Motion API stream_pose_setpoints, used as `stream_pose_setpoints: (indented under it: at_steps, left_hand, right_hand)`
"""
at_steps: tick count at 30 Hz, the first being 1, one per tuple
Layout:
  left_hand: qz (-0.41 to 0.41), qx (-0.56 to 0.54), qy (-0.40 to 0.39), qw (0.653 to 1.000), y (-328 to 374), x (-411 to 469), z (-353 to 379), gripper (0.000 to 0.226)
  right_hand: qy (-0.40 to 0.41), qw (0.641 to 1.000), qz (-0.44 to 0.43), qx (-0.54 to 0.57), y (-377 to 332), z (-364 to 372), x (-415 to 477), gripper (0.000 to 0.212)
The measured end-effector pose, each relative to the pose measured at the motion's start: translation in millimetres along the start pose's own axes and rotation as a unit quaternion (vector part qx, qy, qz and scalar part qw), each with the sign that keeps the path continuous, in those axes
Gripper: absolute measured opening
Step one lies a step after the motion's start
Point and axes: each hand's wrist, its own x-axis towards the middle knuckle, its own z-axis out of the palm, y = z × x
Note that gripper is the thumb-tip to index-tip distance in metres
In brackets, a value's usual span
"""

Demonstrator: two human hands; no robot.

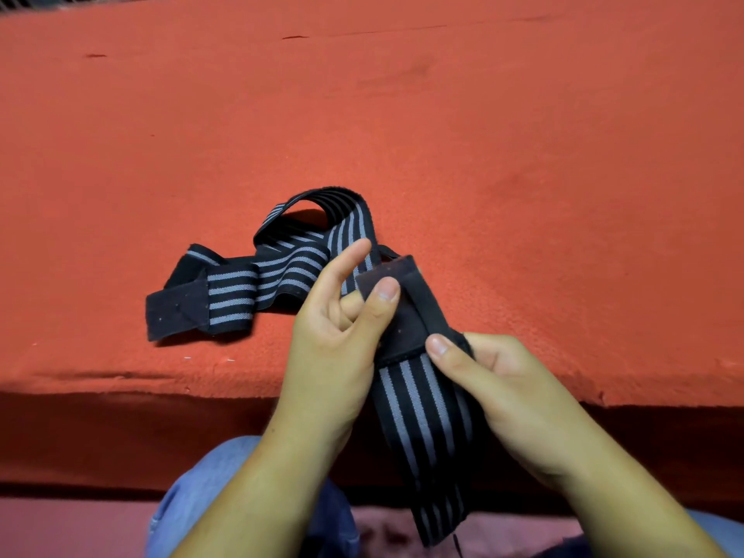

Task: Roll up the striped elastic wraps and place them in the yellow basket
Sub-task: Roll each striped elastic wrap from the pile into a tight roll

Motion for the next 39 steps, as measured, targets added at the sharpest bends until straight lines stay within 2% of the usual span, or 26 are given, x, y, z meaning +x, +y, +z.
stream_pose_setpoints:
  at_steps: [4, 7, 10, 14, 17, 23, 27, 30, 34, 39]
  left_hand:
    - [-0.01, -0.007, -0.01, 1.0, -3, 1, 0, 0.036]
    - [0.003, 0.018, -0.008, 1.0, -8, 2, -4, 0.024]
    - [0.013, 0.041, -0.006, 0.999, -8, 1, -4, 0.031]
    - [0.024, 0.044, -0.014, 0.999, -11, 1, -3, 0.045]
    - [0.024, 0.041, -0.014, 0.999, -10, 1, -3, 0.041]
    - [0.037, 0.102, -0.014, 0.994, -9, 2, -5, 0.009]
    - [0.016, 0.071, -0.014, 0.997, -11, 2, -6, 0.022]
    - [-0.019, 0.088, -0.015, 0.996, -11, 3, -5, 0.027]
    - [-0.019, 0.129, -0.021, 0.991, -14, 4, -7, 0.019]
    - [0.0, 0.116, -0.009, 0.993, -15, 3, -7, 0.016]
  right_hand:
    - [0.03, 0.997, 0.014, 0.075, 1, -3, 1, 0.05]
    - [0.047, 0.996, 0.02, 0.078, 1, -4, 2, 0.056]
    - [0.056, 0.997, 0.017, 0.058, 1, -4, 2, 0.069]
    - [0.05, 0.998, -0.003, 0.036, 0, -4, 2, 0.068]
    - [0.042, 0.999, -0.014, 0.017, -1, -4, 2, 0.068]
    - [0.021, 0.999, -0.026, -0.019, -1, -4, 0, 0.063]
    - [0.018, 0.999, -0.029, -0.034, -2, -4, 1, 0.047]
    - [0.022, 0.998, -0.034, -0.044, -3, -5, 1, 0.042]
    - [0.017, 0.995, -0.042, -0.085, -3, -6, 2, 0.039]
    - [-0.018, 0.994, -0.043, -0.095, -4, -3, 1, 0.028]
